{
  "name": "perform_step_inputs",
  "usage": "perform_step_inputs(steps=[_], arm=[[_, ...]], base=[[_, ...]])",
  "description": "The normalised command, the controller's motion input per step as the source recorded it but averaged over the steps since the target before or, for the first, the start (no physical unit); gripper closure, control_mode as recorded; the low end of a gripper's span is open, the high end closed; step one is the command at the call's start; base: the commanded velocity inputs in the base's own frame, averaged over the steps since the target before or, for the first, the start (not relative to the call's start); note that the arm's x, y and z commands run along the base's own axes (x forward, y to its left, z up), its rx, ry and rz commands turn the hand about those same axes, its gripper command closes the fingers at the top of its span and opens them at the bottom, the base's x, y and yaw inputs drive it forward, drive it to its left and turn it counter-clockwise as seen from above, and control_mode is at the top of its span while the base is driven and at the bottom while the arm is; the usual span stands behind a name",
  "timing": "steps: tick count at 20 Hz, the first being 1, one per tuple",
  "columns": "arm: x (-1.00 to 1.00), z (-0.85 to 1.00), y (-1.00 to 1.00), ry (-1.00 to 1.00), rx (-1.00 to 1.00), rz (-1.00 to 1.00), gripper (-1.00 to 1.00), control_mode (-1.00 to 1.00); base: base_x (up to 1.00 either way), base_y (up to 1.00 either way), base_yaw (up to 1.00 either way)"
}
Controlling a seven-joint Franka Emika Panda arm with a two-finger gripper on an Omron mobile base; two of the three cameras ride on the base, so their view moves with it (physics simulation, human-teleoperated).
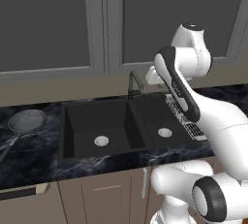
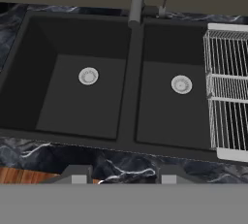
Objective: Pick the pan and sponge and place them into the sink. Then turn on the water.
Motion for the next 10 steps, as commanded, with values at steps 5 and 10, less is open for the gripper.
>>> perform_step_inputs(steps=[5,10], arm=[[-0.05,0.0,0.06,0.0,0.0,0.0,-1.0,-1.0],[-0.09,-0.01,0.12,0.0,0.0,0.0,-1.0,-1.0]], base=[[0.0,0.0,0.0],[0.0,0.0,0.0]])
